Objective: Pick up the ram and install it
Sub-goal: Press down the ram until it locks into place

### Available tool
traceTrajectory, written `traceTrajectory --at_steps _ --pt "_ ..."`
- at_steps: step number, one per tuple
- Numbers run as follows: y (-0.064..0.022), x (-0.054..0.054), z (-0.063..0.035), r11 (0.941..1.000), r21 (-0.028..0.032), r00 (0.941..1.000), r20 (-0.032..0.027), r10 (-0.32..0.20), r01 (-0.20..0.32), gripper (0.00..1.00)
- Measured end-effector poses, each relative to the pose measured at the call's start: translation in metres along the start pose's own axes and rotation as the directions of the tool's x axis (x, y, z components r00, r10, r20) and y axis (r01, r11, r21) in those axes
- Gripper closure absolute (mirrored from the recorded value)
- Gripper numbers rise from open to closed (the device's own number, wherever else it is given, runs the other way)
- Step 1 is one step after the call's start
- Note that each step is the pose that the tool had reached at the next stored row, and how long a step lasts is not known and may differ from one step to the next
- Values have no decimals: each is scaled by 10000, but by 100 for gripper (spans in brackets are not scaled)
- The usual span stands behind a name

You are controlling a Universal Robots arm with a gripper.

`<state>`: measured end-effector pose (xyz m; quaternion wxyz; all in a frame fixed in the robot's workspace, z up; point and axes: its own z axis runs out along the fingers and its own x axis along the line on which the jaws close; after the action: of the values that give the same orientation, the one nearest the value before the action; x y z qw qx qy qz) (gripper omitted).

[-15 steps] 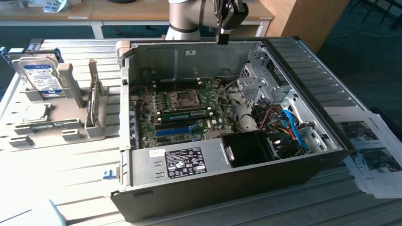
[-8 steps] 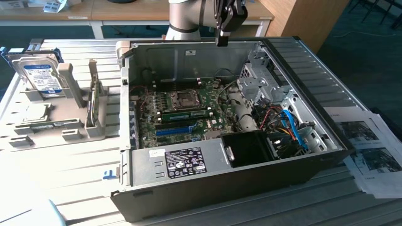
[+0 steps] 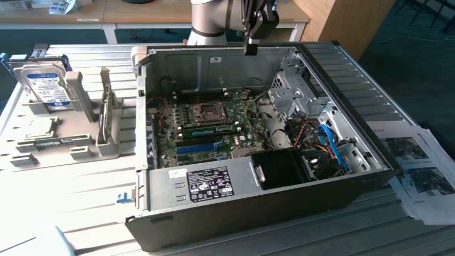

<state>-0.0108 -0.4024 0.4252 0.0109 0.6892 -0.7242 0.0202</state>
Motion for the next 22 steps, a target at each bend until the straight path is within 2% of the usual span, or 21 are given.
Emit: traceTrajectory --at_steps 14,22 --pt "1 -1 31 10000 0 10000 -1 0 0 90" --pt "2 -5 117 10000 0 10000 -1 0 0 90"
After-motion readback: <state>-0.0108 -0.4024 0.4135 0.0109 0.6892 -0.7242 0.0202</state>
